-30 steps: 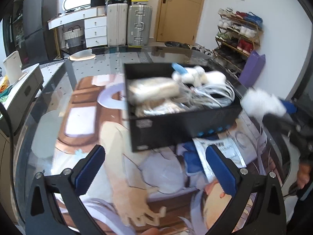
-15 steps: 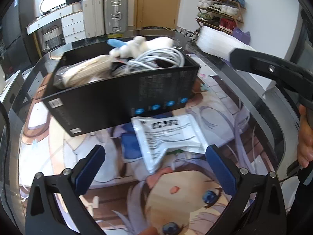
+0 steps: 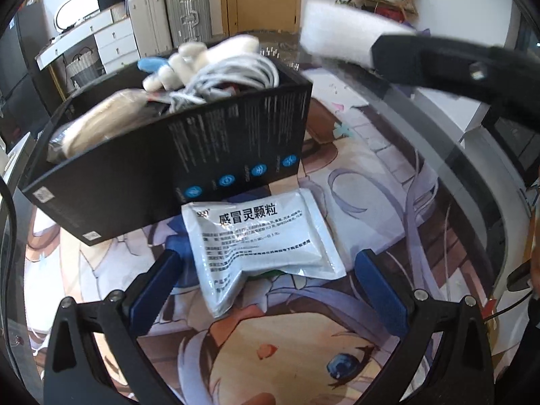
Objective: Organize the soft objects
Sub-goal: 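Grasp the silver medicine packet with the left tool while the right tool holds the foam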
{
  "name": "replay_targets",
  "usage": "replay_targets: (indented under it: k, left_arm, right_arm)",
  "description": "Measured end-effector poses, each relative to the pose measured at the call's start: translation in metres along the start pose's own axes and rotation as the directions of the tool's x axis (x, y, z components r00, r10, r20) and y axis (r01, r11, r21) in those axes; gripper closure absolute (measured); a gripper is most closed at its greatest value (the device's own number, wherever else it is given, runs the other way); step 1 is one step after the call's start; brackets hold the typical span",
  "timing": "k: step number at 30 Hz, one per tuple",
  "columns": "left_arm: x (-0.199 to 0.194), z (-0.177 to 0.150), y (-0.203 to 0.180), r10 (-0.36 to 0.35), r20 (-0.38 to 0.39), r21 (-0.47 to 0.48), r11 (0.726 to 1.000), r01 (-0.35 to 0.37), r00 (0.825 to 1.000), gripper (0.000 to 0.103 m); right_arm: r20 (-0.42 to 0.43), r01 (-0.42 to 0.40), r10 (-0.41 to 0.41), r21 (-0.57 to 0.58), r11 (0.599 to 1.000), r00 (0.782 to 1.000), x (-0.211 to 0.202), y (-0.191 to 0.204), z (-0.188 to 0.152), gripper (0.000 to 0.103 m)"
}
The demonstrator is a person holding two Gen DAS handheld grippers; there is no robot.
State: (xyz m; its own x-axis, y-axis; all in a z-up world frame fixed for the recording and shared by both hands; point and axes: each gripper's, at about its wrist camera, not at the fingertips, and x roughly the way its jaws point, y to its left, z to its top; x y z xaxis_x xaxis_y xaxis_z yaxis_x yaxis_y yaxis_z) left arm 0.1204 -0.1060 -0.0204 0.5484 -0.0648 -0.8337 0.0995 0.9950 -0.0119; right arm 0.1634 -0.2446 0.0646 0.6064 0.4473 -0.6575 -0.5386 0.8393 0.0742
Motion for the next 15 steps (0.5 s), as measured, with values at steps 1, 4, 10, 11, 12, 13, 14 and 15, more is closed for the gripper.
replay_targets:
  k: [1, 4, 10, 11, 12, 13, 14, 15]
  left_arm:
    - [0.001, 0.002, -0.001, 0.002, 0.001, 0.003, 1.0, -0.002, 1.0, 0.0]
    - [0.004, 0.005, 0.001, 0.009, -0.001, -0.021, 1.0, -0.009, 1.0, 0.0]
    - [0.002, 0.007, 0.008, -0.002, 0.017, -0.007, 1.0, 0.002, 1.0, 0.015]
    - [0.001, 0.008, 0.01, -0.005, 0.023, -0.001, 1.0, 0.005, 1.0, 0.024]
    - [0.0, 0.009, 0.011, -0.01, 0.026, 0.003, 1.0, 0.01, 1.0, 0.028]
    - [-0.002, 0.008, 0.011, -0.017, 0.027, 0.011, 1.0, 0.017, 0.999, 0.03]
    - [-0.003, 0.007, 0.012, -0.021, 0.03, 0.019, 1.0, 0.02, 0.999, 0.033]
    - [-0.005, 0.01, 0.013, -0.025, 0.033, 0.025, 0.999, 0.025, 0.999, 0.036]
  right_arm:
    - [-0.001, 0.0, 0.0, -0.001, 1.0, 1.0, 0.0, 0.0, 0.0, 0.03]
    - [-0.001, -0.003, 0.003, -0.007, 1.0, 1.0, -0.001, 0.002, 0.0, 0.03]
    - [-0.002, -0.006, 0.006, -0.015, 1.0, 1.0, 0.001, 0.004, 0.0, 0.03]
    - [-0.003, -0.006, 0.006, -0.015, 1.0, 1.0, 0.001, 0.004, 0.0, 0.03]
    - [-0.004, -0.005, 0.005, -0.016, 1.0, 1.0, 0.001, 0.004, 0.0, 0.03]
    - [-0.004, -0.005, 0.004, -0.016, 1.0, 1.0, 0.001, 0.004, 0.0, 0.03]
    - [-0.004, -0.004, 0.004, -0.016, 1.0, 1.0, 0.002, 0.003, 0.0, 0.03]
    - [-0.004, -0.003, 0.003, -0.016, 1.0, 1.0, 0.002, 0.004, 0.0, 0.03]
